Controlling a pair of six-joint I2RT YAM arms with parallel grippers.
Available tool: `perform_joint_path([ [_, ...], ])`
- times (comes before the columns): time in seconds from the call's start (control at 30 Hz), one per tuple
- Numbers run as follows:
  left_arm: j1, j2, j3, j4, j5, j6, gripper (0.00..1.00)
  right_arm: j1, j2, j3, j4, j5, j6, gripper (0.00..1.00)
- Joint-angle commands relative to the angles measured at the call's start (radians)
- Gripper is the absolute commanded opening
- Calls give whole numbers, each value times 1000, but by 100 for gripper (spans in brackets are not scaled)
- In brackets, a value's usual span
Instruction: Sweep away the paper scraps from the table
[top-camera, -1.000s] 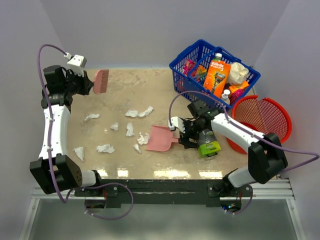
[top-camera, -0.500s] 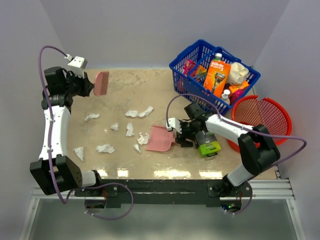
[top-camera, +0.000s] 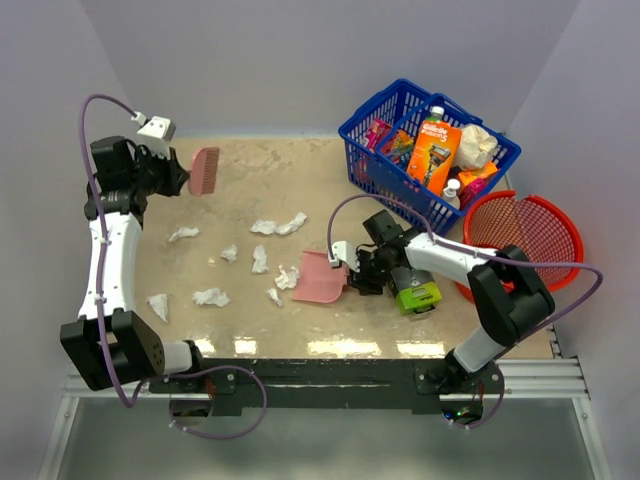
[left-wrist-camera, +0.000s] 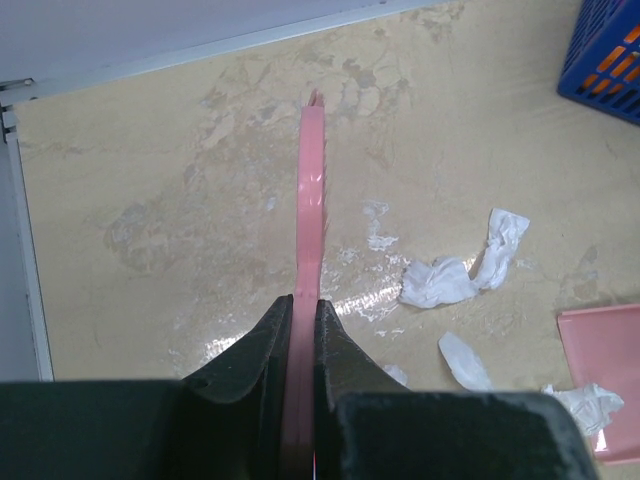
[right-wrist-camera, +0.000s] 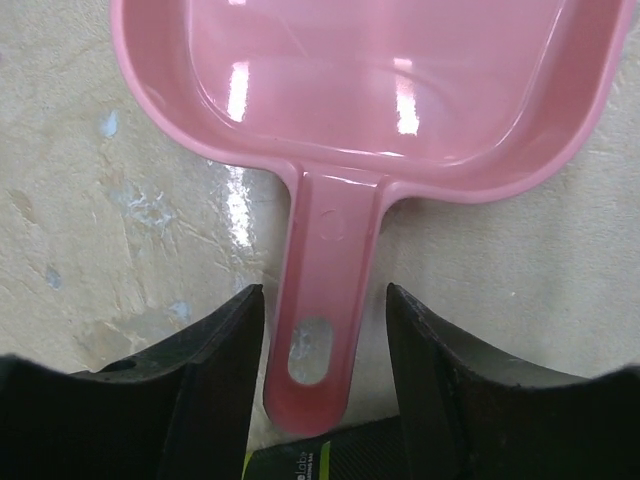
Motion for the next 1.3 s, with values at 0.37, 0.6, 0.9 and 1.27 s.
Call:
perform_joint_path([
  [0.37,8,-37,-14,30,35,16,0,11,-49,20,-80,98,65,28],
  [0.6,5,-12,-3,53,115,16,0,11,-23,116,-182,132,139,18],
  [0.9,-27,-41,31,-48,193,42,0,14,-58,216,-364,291,197,0],
  [1.27,-78,-21,213,-567,173,338,0,22,-133,239,-376,190,267,0],
])
